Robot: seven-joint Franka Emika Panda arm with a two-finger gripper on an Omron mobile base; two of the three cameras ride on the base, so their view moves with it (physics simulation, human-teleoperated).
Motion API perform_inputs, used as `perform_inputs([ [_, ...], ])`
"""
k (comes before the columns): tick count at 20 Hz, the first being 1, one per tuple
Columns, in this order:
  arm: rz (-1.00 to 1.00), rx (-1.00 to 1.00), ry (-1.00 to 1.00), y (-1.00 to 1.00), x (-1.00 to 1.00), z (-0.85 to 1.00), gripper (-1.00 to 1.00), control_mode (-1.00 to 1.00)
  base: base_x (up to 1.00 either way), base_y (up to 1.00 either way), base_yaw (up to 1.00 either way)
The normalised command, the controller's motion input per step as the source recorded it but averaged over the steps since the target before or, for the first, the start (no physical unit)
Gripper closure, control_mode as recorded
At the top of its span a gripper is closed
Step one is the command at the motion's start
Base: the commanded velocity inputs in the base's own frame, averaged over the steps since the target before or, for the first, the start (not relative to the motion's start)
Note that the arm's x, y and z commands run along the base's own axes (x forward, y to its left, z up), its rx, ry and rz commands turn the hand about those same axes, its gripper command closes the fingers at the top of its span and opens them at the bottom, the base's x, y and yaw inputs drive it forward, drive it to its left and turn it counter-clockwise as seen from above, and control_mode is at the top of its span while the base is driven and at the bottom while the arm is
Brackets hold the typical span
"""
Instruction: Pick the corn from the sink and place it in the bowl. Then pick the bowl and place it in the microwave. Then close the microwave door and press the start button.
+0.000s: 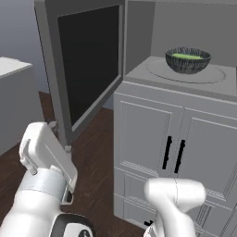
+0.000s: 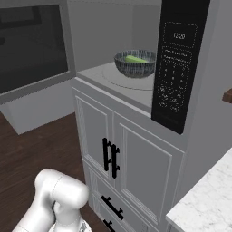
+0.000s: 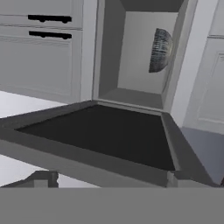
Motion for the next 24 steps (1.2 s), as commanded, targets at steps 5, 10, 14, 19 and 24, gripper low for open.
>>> perform_inputs([
  [5,-0.14,0.13,-0.19,0.49,0.6,-0.79,-1.0,-1.0,0.0,0.0,0.0],
  [10,-0.1,0.26,-0.18,0.53,0.57,-0.65,-1.0,-1.0,0.0,0.0,0.0],
  [14,-0.02,0.28,-0.08,0.36,0.78,-0.45,-1.0,-1.0,0.0,0.0,0.0],
  [19,0.0,0.09,-0.17,0.27,0.68,-0.26,-1.0,-1.0,0.0,0.0,0.0],
  [24,0.0,0.07,-0.15,0.4,0.77,-0.48,-1.0,-1.0,0.0,0.0,0.0],
])
